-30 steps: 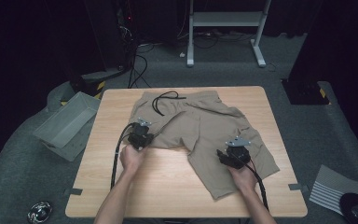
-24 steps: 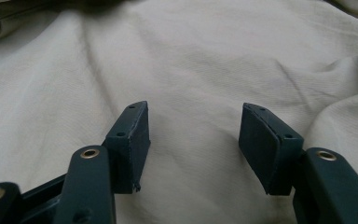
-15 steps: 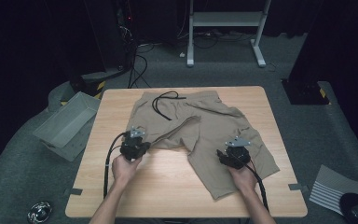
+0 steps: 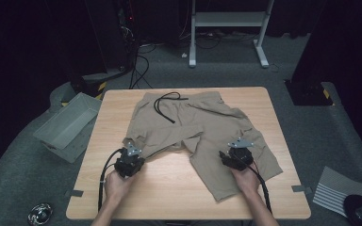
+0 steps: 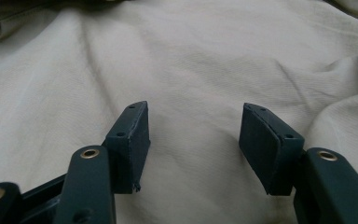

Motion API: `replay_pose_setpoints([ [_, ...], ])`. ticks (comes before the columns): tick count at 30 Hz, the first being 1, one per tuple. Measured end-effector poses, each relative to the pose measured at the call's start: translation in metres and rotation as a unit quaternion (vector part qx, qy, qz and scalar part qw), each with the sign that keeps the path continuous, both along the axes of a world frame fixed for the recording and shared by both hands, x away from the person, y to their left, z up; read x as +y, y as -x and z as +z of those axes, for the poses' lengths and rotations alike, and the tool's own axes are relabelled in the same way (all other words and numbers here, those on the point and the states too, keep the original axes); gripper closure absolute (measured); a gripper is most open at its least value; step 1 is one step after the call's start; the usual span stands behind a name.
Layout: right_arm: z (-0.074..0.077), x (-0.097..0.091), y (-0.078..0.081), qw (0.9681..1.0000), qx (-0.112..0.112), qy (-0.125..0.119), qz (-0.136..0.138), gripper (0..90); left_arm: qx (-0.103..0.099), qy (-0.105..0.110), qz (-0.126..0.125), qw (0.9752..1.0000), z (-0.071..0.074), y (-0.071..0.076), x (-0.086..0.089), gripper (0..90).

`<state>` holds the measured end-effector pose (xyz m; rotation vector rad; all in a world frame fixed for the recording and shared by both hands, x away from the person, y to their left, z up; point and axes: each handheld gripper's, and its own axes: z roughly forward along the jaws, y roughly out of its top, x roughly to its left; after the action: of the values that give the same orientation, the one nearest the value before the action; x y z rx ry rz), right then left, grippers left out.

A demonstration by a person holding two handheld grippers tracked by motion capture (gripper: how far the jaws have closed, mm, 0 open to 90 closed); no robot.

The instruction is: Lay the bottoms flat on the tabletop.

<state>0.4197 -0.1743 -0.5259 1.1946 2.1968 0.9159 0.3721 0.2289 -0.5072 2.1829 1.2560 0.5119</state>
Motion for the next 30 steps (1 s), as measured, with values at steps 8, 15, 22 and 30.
replay_pose_setpoints([
  [8, 0.0, 0.0, 0.0, 1.0, 0.0, 0.0, 0.0, 42.9, -0.031, 0.055, 0.003, 0.998, 0.02, -0.014, -0.011, 58.5],
  [15, 0.0, 0.0, 0.0, 1.0, 0.0, 0.001, 0.0, 42.9, -0.014, 0.043, 0.041, 0.9982, 0.014, -0.053, -0.026, 51.1],
  [22, 0.0, 0.0, 0.001, 1.0, -0.002, 0.003, 0.0, 43.0, 0.005, 0.01, 0.048, 0.9988, -0.003, -0.075, -0.04, 56.0],
  [30, 0.0, 0.001, 0.001, 1.0, -0.003, 0.003, 0.0, 43.1, 0.015, 0.031, 0.045, 0.9984, -0.002, -0.078, -0.036, 87.5],
])
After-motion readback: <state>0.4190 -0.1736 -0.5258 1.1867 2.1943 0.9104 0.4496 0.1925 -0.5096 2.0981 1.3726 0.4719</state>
